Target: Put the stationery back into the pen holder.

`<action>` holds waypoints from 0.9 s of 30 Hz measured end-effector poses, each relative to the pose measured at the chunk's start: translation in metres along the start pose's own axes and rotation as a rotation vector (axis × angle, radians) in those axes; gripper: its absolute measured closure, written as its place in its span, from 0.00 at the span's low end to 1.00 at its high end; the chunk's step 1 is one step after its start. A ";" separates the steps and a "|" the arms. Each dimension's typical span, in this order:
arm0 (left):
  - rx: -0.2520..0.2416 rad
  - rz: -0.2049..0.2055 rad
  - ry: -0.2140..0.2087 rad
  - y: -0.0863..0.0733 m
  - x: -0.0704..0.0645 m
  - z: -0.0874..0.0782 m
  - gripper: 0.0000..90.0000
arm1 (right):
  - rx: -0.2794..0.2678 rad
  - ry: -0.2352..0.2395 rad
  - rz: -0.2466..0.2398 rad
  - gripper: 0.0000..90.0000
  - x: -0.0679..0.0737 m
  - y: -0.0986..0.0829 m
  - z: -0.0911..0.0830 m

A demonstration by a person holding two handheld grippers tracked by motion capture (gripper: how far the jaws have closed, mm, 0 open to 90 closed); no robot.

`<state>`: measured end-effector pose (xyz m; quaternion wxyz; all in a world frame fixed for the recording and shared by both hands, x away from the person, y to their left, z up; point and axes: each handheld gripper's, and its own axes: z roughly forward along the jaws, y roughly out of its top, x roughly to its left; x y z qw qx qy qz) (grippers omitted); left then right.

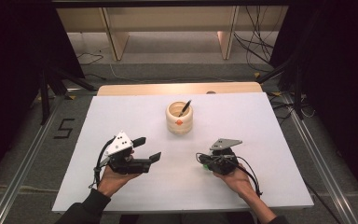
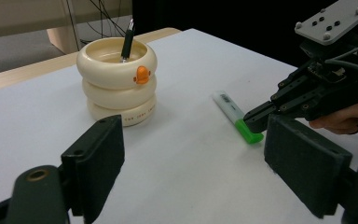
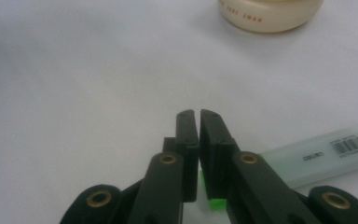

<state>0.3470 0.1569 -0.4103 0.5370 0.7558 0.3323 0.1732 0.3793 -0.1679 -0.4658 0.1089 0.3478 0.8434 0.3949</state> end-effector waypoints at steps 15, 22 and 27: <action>-0.001 0.007 0.008 -0.002 0.001 -0.001 0.22 | 0.101 -0.014 -0.025 1.00 0.001 -0.002 0.013; 0.003 0.017 0.011 -0.003 0.000 0.000 0.22 | 0.134 -0.021 -0.035 1.00 0.003 -0.004 0.011; 0.003 0.018 0.013 -0.003 0.000 -0.001 0.22 | 0.154 -0.027 -0.036 1.00 0.001 -0.006 0.006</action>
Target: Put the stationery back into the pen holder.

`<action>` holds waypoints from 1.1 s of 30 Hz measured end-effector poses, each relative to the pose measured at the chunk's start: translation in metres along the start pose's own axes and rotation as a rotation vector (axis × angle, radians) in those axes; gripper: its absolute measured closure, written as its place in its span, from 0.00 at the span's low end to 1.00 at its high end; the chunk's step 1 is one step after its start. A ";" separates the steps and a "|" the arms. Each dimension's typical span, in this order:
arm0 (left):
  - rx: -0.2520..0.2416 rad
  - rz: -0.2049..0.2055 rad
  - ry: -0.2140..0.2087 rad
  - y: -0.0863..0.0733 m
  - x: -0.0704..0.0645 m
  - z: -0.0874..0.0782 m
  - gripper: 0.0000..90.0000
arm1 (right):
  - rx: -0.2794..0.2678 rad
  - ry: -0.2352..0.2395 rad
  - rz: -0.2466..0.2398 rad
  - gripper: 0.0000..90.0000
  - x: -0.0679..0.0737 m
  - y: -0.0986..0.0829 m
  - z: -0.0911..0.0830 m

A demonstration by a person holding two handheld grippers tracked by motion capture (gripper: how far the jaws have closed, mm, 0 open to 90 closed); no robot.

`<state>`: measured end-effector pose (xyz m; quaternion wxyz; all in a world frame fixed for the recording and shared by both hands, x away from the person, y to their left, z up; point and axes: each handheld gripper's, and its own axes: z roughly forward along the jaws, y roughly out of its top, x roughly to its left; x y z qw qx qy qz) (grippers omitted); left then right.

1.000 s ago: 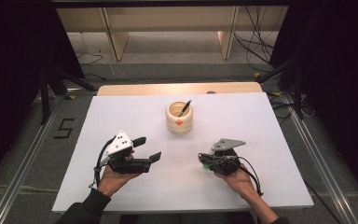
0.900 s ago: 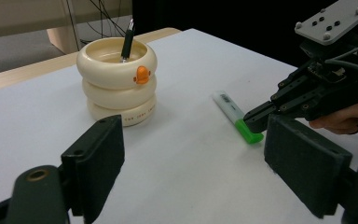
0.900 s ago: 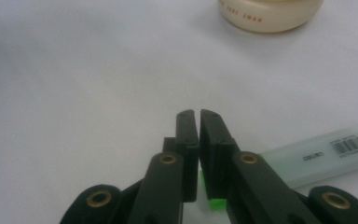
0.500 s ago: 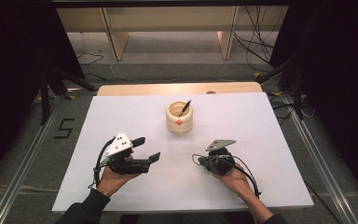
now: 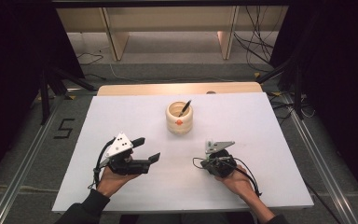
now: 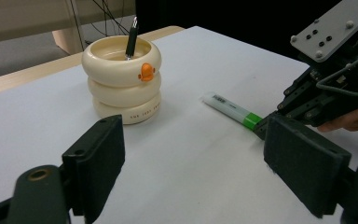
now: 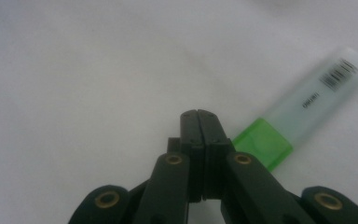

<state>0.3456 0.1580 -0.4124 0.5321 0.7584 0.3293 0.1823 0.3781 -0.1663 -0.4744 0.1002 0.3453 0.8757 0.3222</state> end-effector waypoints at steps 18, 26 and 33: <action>0.007 0.018 0.007 -0.001 -0.001 0.001 0.22 | 0.068 -0.049 0.003 1.00 -0.023 -0.015 -0.015; 0.013 0.022 0.003 -0.001 -0.002 0.002 0.22 | 0.080 -0.072 0.021 1.00 -0.035 -0.019 -0.021; 0.012 0.021 0.003 -0.001 -0.002 0.002 0.22 | 0.093 -0.104 0.029 1.00 -0.045 -0.020 -0.024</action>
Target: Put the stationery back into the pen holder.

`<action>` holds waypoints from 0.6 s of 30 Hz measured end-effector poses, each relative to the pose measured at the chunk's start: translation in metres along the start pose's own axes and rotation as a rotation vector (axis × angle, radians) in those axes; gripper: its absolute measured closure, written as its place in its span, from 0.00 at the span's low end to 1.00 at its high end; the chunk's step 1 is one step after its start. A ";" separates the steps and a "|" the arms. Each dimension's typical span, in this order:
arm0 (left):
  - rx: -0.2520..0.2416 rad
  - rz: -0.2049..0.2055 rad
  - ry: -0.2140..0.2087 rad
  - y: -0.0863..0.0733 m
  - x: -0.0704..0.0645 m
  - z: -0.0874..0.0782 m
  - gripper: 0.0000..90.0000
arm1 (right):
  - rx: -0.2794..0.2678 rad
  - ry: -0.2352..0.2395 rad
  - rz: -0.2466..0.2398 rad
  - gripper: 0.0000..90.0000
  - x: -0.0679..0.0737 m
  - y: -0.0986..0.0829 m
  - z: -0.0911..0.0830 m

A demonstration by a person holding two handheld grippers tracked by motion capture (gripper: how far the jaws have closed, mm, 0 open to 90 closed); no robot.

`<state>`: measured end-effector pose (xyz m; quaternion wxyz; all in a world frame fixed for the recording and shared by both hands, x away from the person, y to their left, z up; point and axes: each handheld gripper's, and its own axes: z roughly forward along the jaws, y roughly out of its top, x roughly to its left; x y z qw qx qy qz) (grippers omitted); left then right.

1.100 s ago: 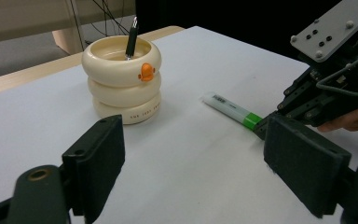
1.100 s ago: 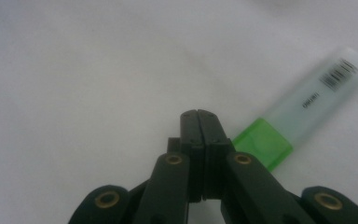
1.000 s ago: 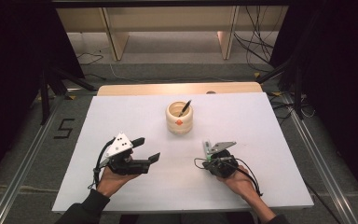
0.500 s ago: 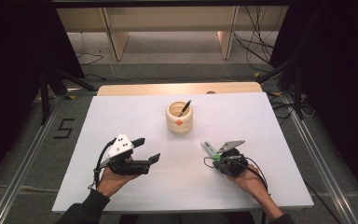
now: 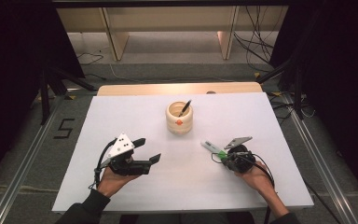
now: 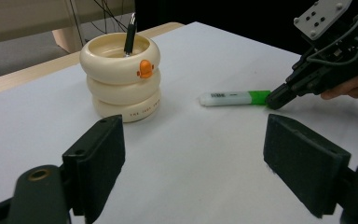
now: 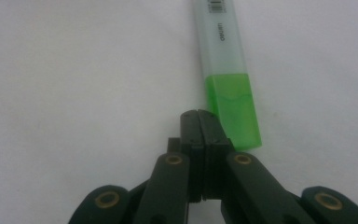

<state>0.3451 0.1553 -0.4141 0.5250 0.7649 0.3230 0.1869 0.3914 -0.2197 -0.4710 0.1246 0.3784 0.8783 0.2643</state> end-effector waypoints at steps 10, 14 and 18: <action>0.003 0.003 -0.001 0.000 0.000 0.000 0.22 | -0.035 0.057 -0.004 0.91 -0.009 0.010 -0.015; 0.008 0.006 -0.001 0.000 -0.001 0.001 0.22 | -0.028 0.080 -0.032 0.67 -0.010 0.019 -0.023; 0.009 0.003 -0.003 0.000 -0.001 0.001 0.22 | 0.017 0.070 -0.072 0.46 -0.009 0.028 -0.022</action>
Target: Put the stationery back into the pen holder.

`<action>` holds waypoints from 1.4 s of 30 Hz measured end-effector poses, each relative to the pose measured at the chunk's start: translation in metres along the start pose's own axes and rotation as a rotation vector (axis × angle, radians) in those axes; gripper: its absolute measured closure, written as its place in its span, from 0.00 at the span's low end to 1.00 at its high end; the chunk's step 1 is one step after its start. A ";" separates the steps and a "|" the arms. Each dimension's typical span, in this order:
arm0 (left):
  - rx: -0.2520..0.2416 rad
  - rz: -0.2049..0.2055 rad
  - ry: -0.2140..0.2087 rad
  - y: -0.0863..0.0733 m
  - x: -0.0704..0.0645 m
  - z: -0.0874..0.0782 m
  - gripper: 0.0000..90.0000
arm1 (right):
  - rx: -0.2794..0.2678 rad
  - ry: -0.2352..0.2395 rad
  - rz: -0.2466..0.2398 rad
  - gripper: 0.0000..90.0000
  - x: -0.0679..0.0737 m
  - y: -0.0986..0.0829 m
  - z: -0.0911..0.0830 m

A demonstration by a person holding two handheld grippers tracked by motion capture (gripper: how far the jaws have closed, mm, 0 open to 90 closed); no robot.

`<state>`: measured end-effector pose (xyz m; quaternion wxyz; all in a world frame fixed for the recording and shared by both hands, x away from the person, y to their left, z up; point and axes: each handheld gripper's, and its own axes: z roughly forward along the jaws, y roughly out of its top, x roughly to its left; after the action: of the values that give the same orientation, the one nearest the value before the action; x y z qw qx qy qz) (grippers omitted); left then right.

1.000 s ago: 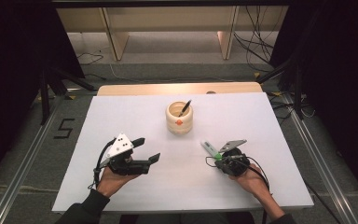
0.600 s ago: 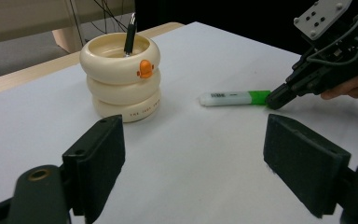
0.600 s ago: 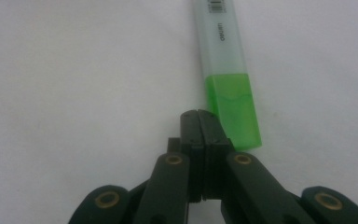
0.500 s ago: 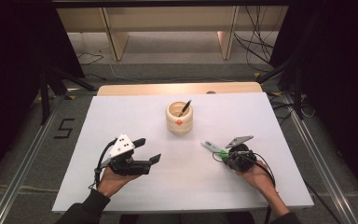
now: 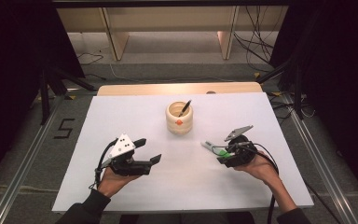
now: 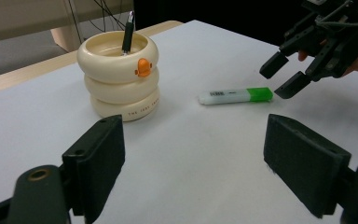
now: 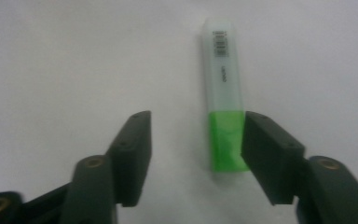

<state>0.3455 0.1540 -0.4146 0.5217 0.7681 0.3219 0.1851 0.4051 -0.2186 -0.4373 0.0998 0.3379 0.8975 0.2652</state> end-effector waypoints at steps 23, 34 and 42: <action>-0.010 -0.004 0.006 -0.001 0.003 -0.002 0.22 | 0.169 0.034 0.008 0.28 -0.023 0.033 0.030; -0.012 -0.010 0.005 -0.001 0.004 -0.001 0.22 | 0.226 0.037 -0.001 0.40 -0.022 0.036 0.038; -0.021 -0.012 0.006 -0.001 0.004 -0.002 0.22 | 0.237 0.038 0.006 0.51 -0.027 0.035 0.038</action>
<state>0.3468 0.1578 -0.4152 0.5299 0.7600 0.3261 0.1878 0.4584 -0.1987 -0.4507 0.0414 0.3451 0.9232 0.1638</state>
